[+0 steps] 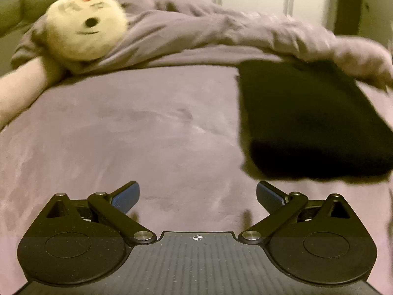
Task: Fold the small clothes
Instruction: 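Open the right gripper and lift both grippers away from the sweater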
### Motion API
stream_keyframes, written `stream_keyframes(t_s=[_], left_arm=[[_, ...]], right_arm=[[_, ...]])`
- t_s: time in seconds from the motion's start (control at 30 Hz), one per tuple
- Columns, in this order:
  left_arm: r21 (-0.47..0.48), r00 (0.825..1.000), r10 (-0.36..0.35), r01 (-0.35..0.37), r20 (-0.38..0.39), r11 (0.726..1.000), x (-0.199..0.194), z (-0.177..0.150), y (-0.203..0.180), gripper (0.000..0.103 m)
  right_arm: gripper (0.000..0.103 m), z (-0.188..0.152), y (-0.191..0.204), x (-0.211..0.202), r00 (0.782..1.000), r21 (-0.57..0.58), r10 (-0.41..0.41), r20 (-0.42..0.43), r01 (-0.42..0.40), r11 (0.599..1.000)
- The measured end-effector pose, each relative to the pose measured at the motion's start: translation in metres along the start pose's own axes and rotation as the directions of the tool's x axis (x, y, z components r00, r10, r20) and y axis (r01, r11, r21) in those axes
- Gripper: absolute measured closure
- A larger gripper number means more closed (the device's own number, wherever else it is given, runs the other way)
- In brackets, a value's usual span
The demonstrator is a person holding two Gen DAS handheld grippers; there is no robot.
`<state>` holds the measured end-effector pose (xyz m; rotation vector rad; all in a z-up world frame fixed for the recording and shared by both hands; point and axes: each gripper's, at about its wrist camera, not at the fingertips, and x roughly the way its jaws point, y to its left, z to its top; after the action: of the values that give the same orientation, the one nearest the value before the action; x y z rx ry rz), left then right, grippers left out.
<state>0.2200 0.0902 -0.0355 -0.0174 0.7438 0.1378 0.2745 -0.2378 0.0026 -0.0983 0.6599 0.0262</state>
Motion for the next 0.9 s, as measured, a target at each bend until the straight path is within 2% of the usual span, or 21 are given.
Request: stream_keyframes(t_s=[0.1, 0.2, 0.33, 0.43, 0.5, 0.57, 0.6, 0.63, 0.67, 0.7, 0.73, 0.77, 0.87, 0.9], left_arm=[[0.044, 1.0, 0.018, -0.018, -0.002, 0.999, 0.019, 0.005, -0.019, 0.0], [0.015, 0.998, 0.033, -0.034, 0.044, 0.999, 0.029, 0.017, -0.025, 0.0], [0.032, 0.998, 0.058, -0.059, 0.019, 0.998, 0.054, 0.025, -0.032, 0.0], [0.049, 0.995, 0.089, -0.091, 0.039, 0.995, 0.055, 0.021, -0.03, 0.0], [0.049, 0.995, 0.092, -0.094, 0.04, 0.994, 0.056, 0.019, -0.026, 0.0], [0.008, 0.996, 0.087, -0.087, 0.016, 0.996, 0.058, 0.018, -0.017, 0.0], [-0.011, 0.997, 0.078, -0.078, 0.002, 0.997, 0.056, 0.017, -0.014, 0.0], [-0.02, 0.997, 0.072, -0.072, -0.004, 0.997, 0.053, 0.017, -0.012, 0.0], [-0.016, 0.997, 0.072, -0.072, -0.005, 0.997, 0.049, 0.016, -0.01, 0.0], [-0.008, 0.998, 0.064, -0.064, -0.008, 0.998, 0.044, 0.014, -0.009, 0.0], [-0.001, 0.999, 0.051, -0.051, -0.02, 0.999, 0.039, 0.012, -0.007, 0.0], [0.001, 0.999, 0.029, -0.029, -0.038, 1.0, 0.031, 0.008, -0.006, 0.0], [-0.014, 0.999, -0.03, 0.029, -0.041, 0.999, 0.001, -0.006, -0.008, 0.0], [-0.018, 0.999, -0.034, 0.034, -0.038, 0.999, -0.008, -0.01, -0.011, 0.0]], right_arm=[[0.062, 0.003, 0.009, 0.023, 0.998, -0.024, 0.016, -0.066, -0.017, 1.0], [0.051, 0.012, 0.011, 0.035, 1.0, -0.033, 0.004, -0.031, -0.005, 0.999], [0.051, 0.015, 0.01, 0.06, 0.998, -0.052, 0.021, -0.059, -0.025, 0.998], [0.049, 0.011, 0.007, 0.066, 0.998, -0.064, 0.027, -0.048, -0.03, 0.998], [0.049, 0.009, 0.003, 0.064, 1.0, -0.078, -0.007, -0.027, 0.005, 0.997], [0.05, 0.007, -0.005, 0.066, 0.997, -0.052, -0.079, -0.025, 0.077, 0.996], [0.049, 0.007, -0.016, 0.069, 0.99, -0.003, -0.137, -0.037, 0.137, 0.991], [0.054, 0.009, -0.025, 0.07, 0.988, 0.045, -0.139, -0.063, 0.142, 0.989], [0.059, 0.01, -0.029, 0.07, 0.981, 0.052, -0.17, -0.089, 0.175, 0.983], [0.059, 0.01, -0.031, 0.069, 0.972, 0.029, -0.206, -0.111, 0.21, 0.977], [0.058, 0.01, -0.033, 0.062, 0.972, 0.008, -0.205, -0.11, 0.207, 0.978], [0.055, 0.009, -0.033, 0.054, 0.973, 0.001, -0.201, -0.116, 0.202, 0.979], [0.024, 0.004, -0.029, 0.017, 0.984, 0.004, -0.119, -0.131, 0.12, 0.993], [0.017, 0.001, -0.024, 0.005, 0.987, 0.001, -0.087, -0.136, 0.087, 0.996]])
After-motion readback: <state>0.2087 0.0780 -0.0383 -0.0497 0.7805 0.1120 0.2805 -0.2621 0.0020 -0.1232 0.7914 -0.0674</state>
